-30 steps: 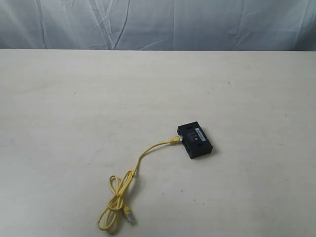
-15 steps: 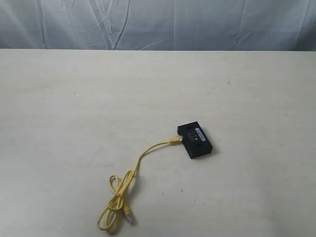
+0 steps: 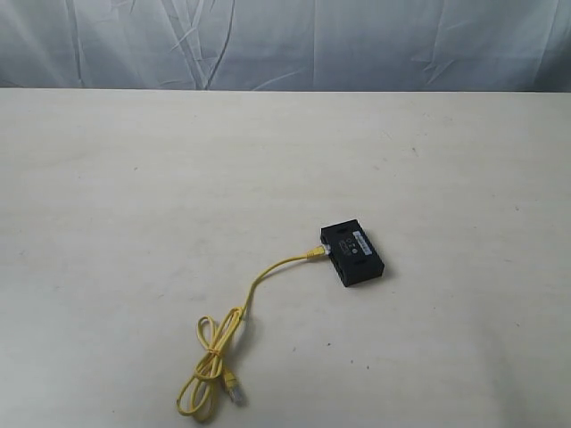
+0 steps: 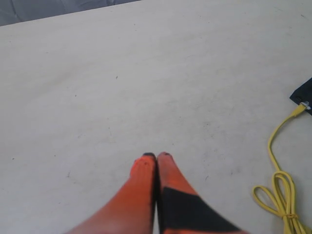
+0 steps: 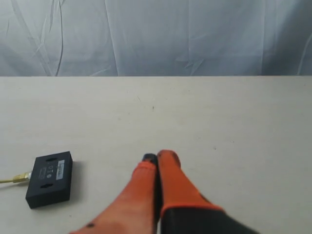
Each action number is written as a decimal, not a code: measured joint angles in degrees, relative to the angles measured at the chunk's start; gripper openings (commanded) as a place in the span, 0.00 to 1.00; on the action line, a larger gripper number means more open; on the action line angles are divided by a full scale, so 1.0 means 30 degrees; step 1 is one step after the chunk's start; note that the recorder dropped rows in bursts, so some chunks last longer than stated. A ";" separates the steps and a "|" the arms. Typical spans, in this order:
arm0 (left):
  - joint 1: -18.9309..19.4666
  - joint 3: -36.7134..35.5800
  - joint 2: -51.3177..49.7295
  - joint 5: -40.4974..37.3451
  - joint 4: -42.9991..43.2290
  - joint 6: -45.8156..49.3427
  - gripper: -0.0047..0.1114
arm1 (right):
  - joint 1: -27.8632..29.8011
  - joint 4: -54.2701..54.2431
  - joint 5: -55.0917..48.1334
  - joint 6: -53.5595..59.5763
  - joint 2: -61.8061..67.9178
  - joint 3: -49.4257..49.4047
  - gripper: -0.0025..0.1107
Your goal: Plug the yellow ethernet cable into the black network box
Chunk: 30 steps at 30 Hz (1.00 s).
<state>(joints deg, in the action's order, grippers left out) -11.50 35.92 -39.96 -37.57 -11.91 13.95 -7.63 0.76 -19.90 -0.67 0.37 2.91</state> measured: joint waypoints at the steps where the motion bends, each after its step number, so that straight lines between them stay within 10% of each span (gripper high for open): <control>1: 0.0000 0.0000 0.0000 0.0000 0.0000 0.0000 0.04 | 0.0000 -0.0039 0.0000 0.0000 0.0000 -0.0158 0.01; 30: 0.0000 0.0000 0.0000 0.0000 0.0000 0.0000 0.04 | 0.0000 -0.0125 -0.0463 -0.0045 0.0000 -0.0875 0.01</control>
<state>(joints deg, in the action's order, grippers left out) -11.50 35.92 -39.96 -37.57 -11.91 13.95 -7.63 0.38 -21.29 -0.80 0.37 0.28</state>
